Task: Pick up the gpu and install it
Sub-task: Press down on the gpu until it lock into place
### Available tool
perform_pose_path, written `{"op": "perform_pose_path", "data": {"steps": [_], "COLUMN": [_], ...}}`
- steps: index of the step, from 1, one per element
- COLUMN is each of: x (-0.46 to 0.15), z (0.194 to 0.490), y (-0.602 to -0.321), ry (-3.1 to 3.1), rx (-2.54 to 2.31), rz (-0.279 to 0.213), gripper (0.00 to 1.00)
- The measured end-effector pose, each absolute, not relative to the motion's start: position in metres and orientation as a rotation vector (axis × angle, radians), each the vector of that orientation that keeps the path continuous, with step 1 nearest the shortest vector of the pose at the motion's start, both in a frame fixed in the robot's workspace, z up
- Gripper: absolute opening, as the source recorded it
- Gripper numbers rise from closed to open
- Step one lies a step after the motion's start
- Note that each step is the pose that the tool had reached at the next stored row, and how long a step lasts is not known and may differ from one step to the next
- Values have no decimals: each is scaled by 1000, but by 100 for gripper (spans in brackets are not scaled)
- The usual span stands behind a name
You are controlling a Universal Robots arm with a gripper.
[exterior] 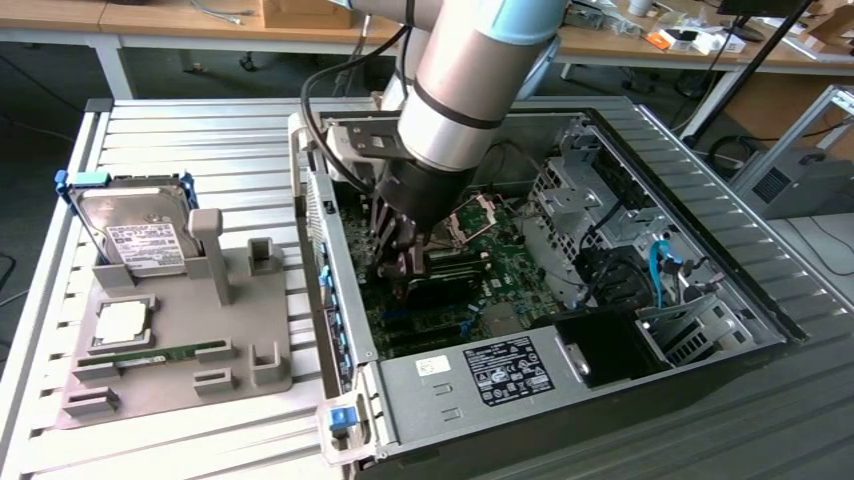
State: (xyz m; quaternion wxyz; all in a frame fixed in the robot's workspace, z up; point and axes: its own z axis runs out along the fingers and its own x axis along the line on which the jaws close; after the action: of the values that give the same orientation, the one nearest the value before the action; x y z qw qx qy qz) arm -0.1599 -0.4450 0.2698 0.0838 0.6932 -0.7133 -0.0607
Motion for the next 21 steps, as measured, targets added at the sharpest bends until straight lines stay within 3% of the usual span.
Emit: {"op": "perform_pose_path", "data": {"steps": [21], "x": [-124], "z": [280], "y": [-443], "ry": [-2120], "rx": [2061], "rz": [-196], "gripper": [11]}}
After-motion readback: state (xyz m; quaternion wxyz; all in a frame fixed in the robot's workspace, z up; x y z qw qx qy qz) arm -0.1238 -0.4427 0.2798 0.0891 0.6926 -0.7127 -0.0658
